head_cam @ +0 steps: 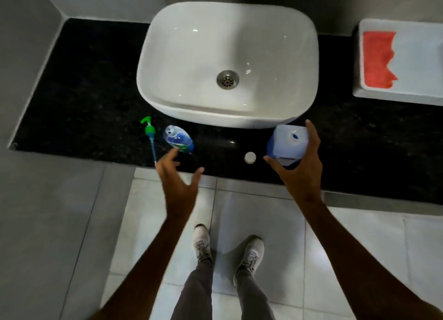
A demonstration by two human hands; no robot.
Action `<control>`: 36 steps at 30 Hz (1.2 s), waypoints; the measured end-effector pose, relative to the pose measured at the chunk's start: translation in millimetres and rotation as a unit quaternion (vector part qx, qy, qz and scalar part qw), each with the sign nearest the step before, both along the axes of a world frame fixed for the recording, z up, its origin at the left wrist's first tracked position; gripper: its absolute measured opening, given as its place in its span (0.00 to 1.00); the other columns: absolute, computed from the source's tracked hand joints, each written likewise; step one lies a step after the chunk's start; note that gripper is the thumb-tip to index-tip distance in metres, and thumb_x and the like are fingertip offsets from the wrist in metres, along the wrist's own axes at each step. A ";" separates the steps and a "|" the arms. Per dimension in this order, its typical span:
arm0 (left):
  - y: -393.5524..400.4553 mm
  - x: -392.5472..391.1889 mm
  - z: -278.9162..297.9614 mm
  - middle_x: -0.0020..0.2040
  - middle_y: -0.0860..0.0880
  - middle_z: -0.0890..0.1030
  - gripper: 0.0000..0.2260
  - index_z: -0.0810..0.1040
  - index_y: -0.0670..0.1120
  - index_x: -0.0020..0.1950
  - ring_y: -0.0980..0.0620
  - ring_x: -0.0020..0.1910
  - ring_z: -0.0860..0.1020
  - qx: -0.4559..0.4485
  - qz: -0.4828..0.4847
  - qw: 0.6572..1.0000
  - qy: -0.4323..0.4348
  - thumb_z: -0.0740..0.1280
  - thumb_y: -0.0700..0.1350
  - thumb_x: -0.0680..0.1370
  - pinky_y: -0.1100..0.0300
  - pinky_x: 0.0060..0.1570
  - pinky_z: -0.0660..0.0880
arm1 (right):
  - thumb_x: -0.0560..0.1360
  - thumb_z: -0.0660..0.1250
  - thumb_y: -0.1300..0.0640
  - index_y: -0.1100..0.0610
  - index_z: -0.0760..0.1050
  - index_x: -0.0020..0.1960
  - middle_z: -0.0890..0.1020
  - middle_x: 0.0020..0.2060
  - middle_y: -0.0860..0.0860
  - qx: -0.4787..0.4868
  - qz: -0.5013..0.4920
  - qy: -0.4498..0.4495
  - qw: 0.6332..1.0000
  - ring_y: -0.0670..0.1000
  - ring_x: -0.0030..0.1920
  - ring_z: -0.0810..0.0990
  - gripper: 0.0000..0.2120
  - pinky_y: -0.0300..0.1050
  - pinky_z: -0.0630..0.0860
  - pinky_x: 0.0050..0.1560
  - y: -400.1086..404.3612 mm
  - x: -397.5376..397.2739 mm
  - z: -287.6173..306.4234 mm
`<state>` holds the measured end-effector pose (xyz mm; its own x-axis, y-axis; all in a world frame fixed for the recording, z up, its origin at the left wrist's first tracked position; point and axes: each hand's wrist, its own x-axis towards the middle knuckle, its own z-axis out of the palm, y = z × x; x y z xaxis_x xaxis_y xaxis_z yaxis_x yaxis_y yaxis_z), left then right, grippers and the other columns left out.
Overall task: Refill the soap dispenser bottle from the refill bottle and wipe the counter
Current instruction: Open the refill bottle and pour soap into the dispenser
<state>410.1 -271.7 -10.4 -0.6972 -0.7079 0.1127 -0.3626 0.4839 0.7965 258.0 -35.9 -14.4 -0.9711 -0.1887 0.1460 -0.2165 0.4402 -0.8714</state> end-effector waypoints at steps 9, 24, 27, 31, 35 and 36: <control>-124.2 -35.3 -4.3 0.70 0.44 0.78 0.35 0.71 0.43 0.75 0.52 0.68 0.78 0.196 -0.172 0.963 -0.071 0.78 0.30 0.71 0.55 0.71 0.75 | 0.64 0.85 0.44 0.52 0.59 0.81 0.67 0.73 0.32 0.008 -0.039 0.023 0.999 0.32 0.73 0.68 0.54 0.26 0.71 0.67 -11.5 3.1 -1.1; -102.0 -26.3 104.9 0.56 0.57 0.86 0.21 0.81 0.62 0.61 0.54 0.57 0.85 0.204 -0.191 0.959 0.042 0.81 0.52 0.71 0.60 0.55 0.83 | 0.60 0.86 0.45 0.43 0.61 0.79 0.70 0.65 0.22 -0.004 -0.079 0.074 0.994 0.23 0.64 0.71 0.54 0.17 0.68 0.58 -17.9 31.7 163.6; -100.8 -56.0 165.4 0.51 0.54 0.87 0.22 0.80 0.56 0.58 0.55 0.49 0.87 0.171 -0.212 0.961 0.055 0.82 0.49 0.67 0.63 0.50 0.84 | 0.59 0.86 0.42 0.40 0.62 0.78 0.73 0.67 0.26 0.002 -0.061 0.113 0.992 0.27 0.67 0.73 0.53 0.25 0.73 0.63 -29.8 15.9 226.8; -97.0 -98.8 283.2 0.48 0.55 0.85 0.20 0.79 0.51 0.58 0.58 0.46 0.86 0.086 -0.293 0.945 0.115 0.82 0.45 0.69 0.66 0.45 0.83 | 0.62 0.85 0.42 0.39 0.61 0.80 0.81 0.66 0.44 0.023 -0.043 0.190 0.981 0.46 0.60 0.83 0.53 0.53 0.83 0.59 -45.6 -1.4 336.3; -96.1 -125.6 372.8 0.45 0.55 0.87 0.17 0.83 0.46 0.57 0.61 0.44 0.86 0.043 -0.335 0.929 0.151 0.80 0.49 0.72 0.70 0.42 0.81 | 0.62 0.79 0.36 0.36 0.59 0.80 0.78 0.72 0.44 0.074 -0.014 0.256 0.964 0.48 0.68 0.79 0.51 0.40 0.78 0.62 -61.6 -13.9 429.7; -96.1 -129.1 391.6 0.44 0.56 0.87 0.17 0.83 0.47 0.56 0.64 0.44 0.85 0.034 -0.339 0.926 0.163 0.81 0.50 0.71 0.71 0.41 0.80 | 0.63 0.80 0.38 0.37 0.59 0.80 0.77 0.73 0.44 0.096 -0.004 0.270 0.958 0.49 0.69 0.78 0.51 0.41 0.78 0.63 -64.2 -16.3 449.2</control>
